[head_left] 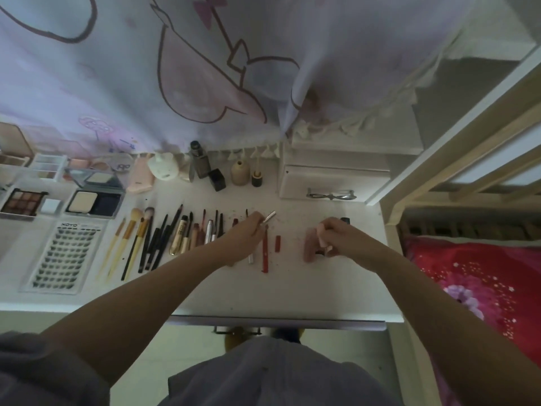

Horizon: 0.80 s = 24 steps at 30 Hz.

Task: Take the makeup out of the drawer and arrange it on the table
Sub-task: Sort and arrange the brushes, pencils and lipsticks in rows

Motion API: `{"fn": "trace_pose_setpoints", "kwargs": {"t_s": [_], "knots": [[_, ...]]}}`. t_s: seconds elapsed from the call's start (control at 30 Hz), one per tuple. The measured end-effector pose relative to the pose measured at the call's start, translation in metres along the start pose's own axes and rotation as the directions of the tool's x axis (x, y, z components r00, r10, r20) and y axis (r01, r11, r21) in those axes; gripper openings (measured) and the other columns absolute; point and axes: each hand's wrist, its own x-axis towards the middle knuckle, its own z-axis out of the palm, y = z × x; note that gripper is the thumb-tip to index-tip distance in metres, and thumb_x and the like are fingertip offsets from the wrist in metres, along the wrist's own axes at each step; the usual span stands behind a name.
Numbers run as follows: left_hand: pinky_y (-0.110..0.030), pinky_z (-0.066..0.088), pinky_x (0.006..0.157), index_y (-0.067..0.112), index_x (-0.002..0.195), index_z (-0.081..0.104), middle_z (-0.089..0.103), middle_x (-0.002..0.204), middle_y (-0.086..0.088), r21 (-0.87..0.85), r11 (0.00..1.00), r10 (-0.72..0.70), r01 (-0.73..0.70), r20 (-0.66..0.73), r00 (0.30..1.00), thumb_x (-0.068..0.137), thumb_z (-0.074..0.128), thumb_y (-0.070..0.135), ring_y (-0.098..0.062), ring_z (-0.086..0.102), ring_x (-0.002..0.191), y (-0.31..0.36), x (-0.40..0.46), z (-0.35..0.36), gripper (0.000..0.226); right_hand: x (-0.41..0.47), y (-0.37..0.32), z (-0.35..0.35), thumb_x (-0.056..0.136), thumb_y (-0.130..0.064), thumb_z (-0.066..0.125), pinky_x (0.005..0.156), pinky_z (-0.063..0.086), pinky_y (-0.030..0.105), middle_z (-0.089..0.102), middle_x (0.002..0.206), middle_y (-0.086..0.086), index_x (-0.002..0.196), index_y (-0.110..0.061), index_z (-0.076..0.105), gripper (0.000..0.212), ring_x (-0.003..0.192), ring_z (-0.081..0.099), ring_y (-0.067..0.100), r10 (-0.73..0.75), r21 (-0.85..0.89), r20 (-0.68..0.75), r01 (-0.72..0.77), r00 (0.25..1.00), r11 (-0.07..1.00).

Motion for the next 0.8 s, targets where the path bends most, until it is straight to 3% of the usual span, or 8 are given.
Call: {"fn": "trace_pose_setpoints", "kwargs": {"t_s": [0.1, 0.23, 0.4, 0.5, 0.67, 0.8], "knots": [[-0.03, 0.044, 0.073, 0.021, 0.109, 0.055, 0.061, 0.098, 0.002, -0.072, 0.996, 0.04, -0.045, -0.078, 0.996, 0.098, 0.041, 0.025, -0.018, 0.057, 0.085, 0.011, 0.017, 0.009, 0.018, 0.016, -0.001, 0.006, 0.099, -0.035, 0.041, 0.053, 0.038, 0.004, 0.065, 0.093, -0.013, 0.105, -0.02, 0.049, 0.019, 0.075, 0.055, -0.004, -0.13, -0.238, -0.17, 0.088, 0.977, 0.967], [-0.022, 0.037, 0.072, 0.025, 0.111, 0.067, 0.054, 0.097, 0.005, 0.007, 0.999, 0.049, -0.049, -0.272, 0.961, 0.09, 0.057, 0.03, -0.008, 0.05, 0.084, 0.009, 0.04, 0.023, 0.024, 0.041, 0.005, 0.008, 0.098, -0.033, 0.047, 0.07, 0.039, 0.013, 0.056, 0.105, 0.002, 0.109, -0.016, 0.059, 0.024, 0.079, 0.053, 0.006, -0.321, -0.438, -0.322, 0.161, 0.891, 0.885], [-0.025, 0.042, 0.071, 0.023, 0.104, 0.067, 0.058, 0.092, 0.006, -0.005, 0.999, -0.037, 0.037, -0.353, 0.935, 0.089, 0.057, 0.033, -0.011, 0.055, 0.082, 0.007, 0.059, 0.039, 0.02, 0.064, 0.012, 0.019, 0.099, -0.025, 0.041, 0.078, 0.047, 0.034, 0.057, 0.103, 0.006, 0.104, -0.009, 0.055, 0.021, 0.087, 0.056, 0.021, -0.366, -0.583, -0.283, 0.144, 0.886, 0.799], [-0.024, 0.042, 0.074, 0.02, 0.11, 0.064, 0.062, 0.101, 0.001, 0.023, 1.0, -0.011, 0.021, -0.385, 0.923, 0.091, 0.055, 0.03, -0.012, 0.055, 0.086, 0.008, 0.066, 0.046, 0.023, 0.073, 0.011, 0.023, 0.099, -0.019, 0.041, 0.08, 0.045, 0.041, 0.057, 0.1, 0.01, 0.101, -0.007, 0.054, 0.018, 0.084, 0.055, 0.026, -0.396, -0.62, -0.272, 0.155, 0.877, 0.769], [-0.033, 0.033, 0.083, 0.02, 0.103, 0.061, 0.064, 0.101, -0.001, 0.199, 0.979, 0.046, 0.052, -0.46, 0.887, 0.092, 0.052, 0.029, -0.022, 0.055, 0.095, 0.01, 0.075, 0.055, 0.017, 0.08, 0.013, 0.024, 0.099, -0.015, 0.039, 0.081, 0.043, 0.041, 0.056, 0.1, 0.013, 0.1, -0.004, 0.052, 0.017, 0.086, 0.054, 0.029, -0.402, -0.617, -0.251, 0.174, 0.881, 0.767], [-0.035, 0.032, 0.091, 0.021, 0.112, 0.06, 0.063, 0.111, 0.0, 0.195, 0.977, 0.007, 0.089, -0.444, 0.896, 0.093, 0.051, 0.026, -0.021, 0.053, 0.106, 0.009, 0.073, 0.058, 0.022, 0.082, 0.015, 0.02, 0.1, -0.022, 0.04, 0.086, 0.044, 0.035, 0.056, 0.112, 0.013, 0.112, -0.005, 0.052, 0.025, 0.098, 0.055, 0.028, -0.351, -0.583, -0.253, 0.147, 0.902, 0.799]]}}
